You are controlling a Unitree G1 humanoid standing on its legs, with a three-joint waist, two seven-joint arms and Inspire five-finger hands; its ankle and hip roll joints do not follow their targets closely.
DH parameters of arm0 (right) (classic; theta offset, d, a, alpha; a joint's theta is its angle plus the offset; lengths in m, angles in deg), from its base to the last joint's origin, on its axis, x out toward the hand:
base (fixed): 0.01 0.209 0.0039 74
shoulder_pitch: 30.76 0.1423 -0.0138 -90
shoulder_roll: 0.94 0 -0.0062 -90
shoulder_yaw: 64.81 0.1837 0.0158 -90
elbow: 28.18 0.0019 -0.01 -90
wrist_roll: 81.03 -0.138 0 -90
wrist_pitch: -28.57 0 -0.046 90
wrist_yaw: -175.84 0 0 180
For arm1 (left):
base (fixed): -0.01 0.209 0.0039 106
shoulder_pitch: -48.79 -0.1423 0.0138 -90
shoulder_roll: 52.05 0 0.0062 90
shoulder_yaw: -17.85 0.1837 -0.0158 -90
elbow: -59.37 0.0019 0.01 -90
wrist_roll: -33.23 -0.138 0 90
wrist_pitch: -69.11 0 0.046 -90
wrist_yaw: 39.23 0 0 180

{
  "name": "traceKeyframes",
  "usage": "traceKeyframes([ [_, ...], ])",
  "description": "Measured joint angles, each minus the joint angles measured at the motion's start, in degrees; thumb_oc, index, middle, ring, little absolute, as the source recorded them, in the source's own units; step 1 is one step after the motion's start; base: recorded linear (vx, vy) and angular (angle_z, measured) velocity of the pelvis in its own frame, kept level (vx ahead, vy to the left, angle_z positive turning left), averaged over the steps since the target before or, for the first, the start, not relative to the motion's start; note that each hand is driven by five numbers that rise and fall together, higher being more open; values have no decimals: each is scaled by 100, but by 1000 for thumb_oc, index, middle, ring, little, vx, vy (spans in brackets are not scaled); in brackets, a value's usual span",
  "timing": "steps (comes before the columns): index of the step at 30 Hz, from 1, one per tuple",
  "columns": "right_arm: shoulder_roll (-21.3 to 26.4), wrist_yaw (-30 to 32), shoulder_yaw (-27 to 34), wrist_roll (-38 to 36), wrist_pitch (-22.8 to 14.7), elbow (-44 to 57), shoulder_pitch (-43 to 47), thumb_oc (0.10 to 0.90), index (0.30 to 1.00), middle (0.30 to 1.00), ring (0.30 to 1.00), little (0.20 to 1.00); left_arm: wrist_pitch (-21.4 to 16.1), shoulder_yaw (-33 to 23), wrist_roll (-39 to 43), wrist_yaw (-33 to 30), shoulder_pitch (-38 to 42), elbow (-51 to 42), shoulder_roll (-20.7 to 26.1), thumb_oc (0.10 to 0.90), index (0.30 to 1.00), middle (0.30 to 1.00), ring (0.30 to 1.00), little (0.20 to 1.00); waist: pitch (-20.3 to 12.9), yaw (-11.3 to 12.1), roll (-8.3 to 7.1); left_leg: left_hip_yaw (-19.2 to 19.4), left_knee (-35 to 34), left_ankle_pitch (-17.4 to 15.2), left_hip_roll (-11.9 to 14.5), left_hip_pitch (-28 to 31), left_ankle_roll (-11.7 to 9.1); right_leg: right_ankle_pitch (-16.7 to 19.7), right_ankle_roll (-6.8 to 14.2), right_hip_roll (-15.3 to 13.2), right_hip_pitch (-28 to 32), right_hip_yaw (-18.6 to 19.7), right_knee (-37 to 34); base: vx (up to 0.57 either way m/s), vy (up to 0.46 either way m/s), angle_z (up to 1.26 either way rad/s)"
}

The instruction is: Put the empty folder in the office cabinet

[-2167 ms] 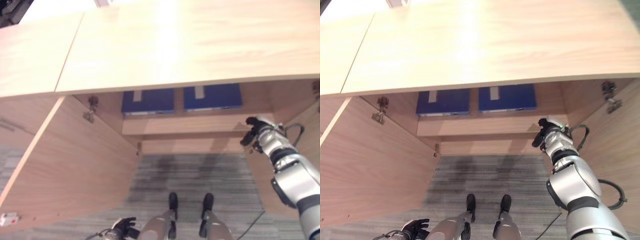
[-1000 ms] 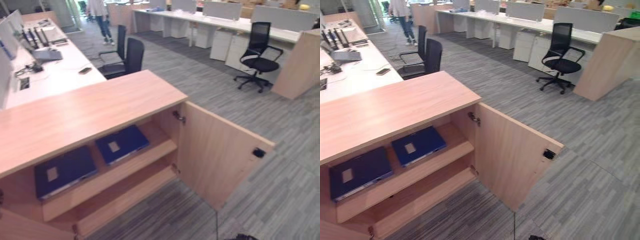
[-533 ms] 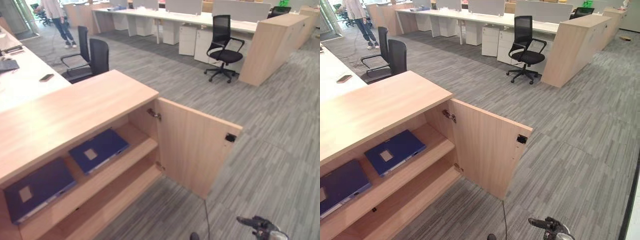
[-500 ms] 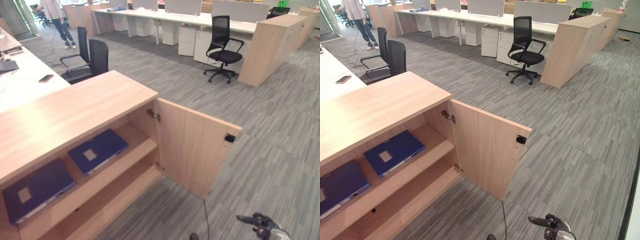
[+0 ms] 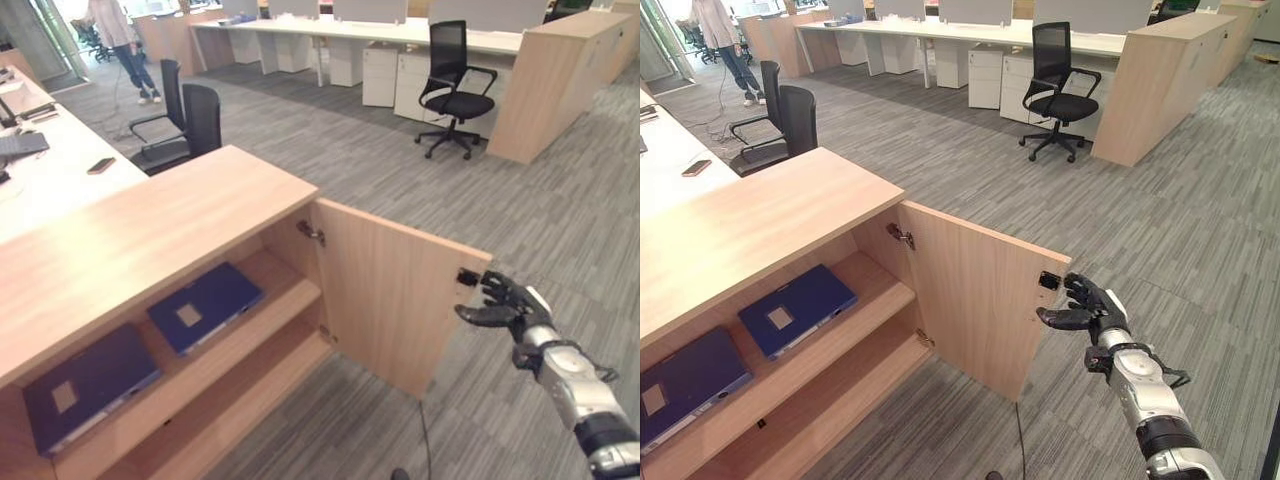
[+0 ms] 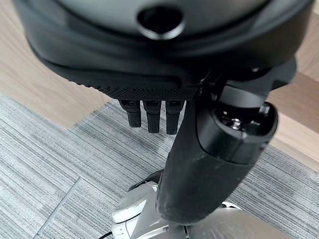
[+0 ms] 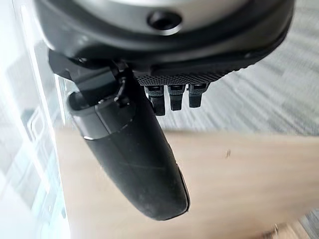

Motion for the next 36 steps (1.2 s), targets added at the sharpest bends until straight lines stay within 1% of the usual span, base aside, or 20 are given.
traceKeyframes([
  [3,-1,-60,-103,-67,20,26,74,800,900,900,900,900,-1,1,0,2,-29,-56,-4,800,900,900,900,900,13,16,23,2,-3,1,-1,4,-1,-1,1,-1,-3,0,0,0,0,0],
  [7,1,-76,-203,-406,38,39,159,800,900,900,900,900,0,1,0,7,-76,-106,-17,800,900,900,900,900,6,-2,55,2,-28,2,6,-1,-2,-3,-2,8,1,1,-1,4,7,-2],
  [10,65,-80,-323,-650,114,142,158,800,900,900,900,900,2,-2,0,8,-98,-117,-18,800,900,900,900,900,8,-20,60,1,-57,4,12,14,-4,-3,-3,17,-2,1,-1,0,0,0],
  [12,161,-108,-434,-687,155,204,158,800,900,900,900,900,1,-2,0,13,-119,-119,-18,800,900,900,900,900,8,-24,59,4,-67,5,14,24,-6,-3,-3,19,1,2,-2,1,1,-2],
  [17,173,-138,-599,-903,166,263,155,800,900,900,900,900,4,-54,-9,85,-126,-118,-16,800,900,900,900,900,8,-36,57,51,-102,10,25,84,-7,-1,-4,38,14,20,-1,2,5,-5],
  [18,104,-127,-654,-926,179,356,102,800,900,900,900,900,7,-52,-13,87,-120,-117,-18,800,900,900,900,900,10,-37,56,52,-102,10,26,81,-7,-2,-5,39,12,22,-1,-4,5,-3],
  [21,119,-125,-677,-1177,183,805,-255,800,900,900,900,900,14,-119,-19,87,-145,-113,-20,800,900,900,900,900,10,-79,49,75,-112,12,37,91,-8,-4,-9,54,8,27,-1,0,0,0],
  [23,118,-152,-828,-1351,198,1122,-440,800,900,900,900,900,25,-170,-47,81,-184,-104,-15,800,900,900,900,900,7,-181,29,93,-108,22,44,94,-21,-1,-13,60,6,30,-1,0,0,0],
  [24,75,-152,-804,-1547,149,1375,-770,800,900,900,900,900,39,-214,-46,70,-215,-103,-13,800,900,900,900,900,-4,-186,8,91,-109,24,48,107,-23,-15,-33,64,13,32,-2,0,0,0],
  [25,-65,-169,-797,-1824,45,1517,-1085,800,900,900,900,900,37,-256,-37,41,-212,-110,0,800,900,900,900,900,-23,-195,-22,91,-106,31,61,117,-36,-22,-45,78,19,34,-2,-5,12,-6],
  [26,-273,-290,-769,-2104,-61,1561,-1347,800,900,900,900,900,43,-378,2,-6,-276,-97,4,800,900,900,900,900,-35,-216,-63,104,-95,54,71,123,-74,-22,-47,88,20,46,-1,-4,15,-6],
  [27,-400,-484,-806,-2303,-66,1573,-1533,800,900,900,900,900,46,-469,21,-32,-299,-100,13,800,900,900,900,900,-31,-284,-107,105,-93,40,78,120,-54,-31,-61,88,22,16,0,-2,6,-5],
  [28,-429,-611,-827,-2299,-59,1608,-1631,800,900,900,900,900,49,-503,26,-36,-334,-93,18,800,900,900,900,900,-32,-303,-125,103,-94,37,79,113,-50,-30,-59,84,17,7,0,0,0,0],
  [29,-429,-611,-827,-2299,-59,1608,-1631,800,900,900,900,900,49,-503,26,-36,-334,-93,18,800,900,900,900,900,-32,-303,-125,103,-94,37,79,113,-50,-30,-59,84,17,7,0,-1,-10,3],
  [30,-351,-942,-1011,-2224,136,1796,-1821,800,900,900,900,900,46,-507,27,-27,-332,-90,33,800,900,900,900,900,-35,-293,-152,94,-104,32,74,94,-51,-28,-55,67,14,-11,2,-1,-14,7],
  [32,-261,-1216,-1169,-2112,305,1959,-1969,800,900,900,900,900,32,-518,26,-2,-322,-94,36,800,900,900,900,900,-59,-250,-165,92,-106,32,74,86,-52,-28,-56,59,17,-38,1,-3,-17,6],
  [34,-284,-1540,-1343,-2000,475,2018,-2064,800,900,900,900,900,28,-566,25,14,-304,-88,32,800,900,900,900,900,-86,-147,-172,82,-100,34,81,75,-51,-28,-56,53,15,-53,19,4,-8,3],
  [36,-266,-1748,-1390,-1883,687,2016,-2185,800,900,900,900,900,25,-614,23,75,-304,-73,34,800,900,900,900,900,-103,-90,-180,22,-96,44,78,62,-57,-28,-56,52,23,-84,34,16,-17,14],
])
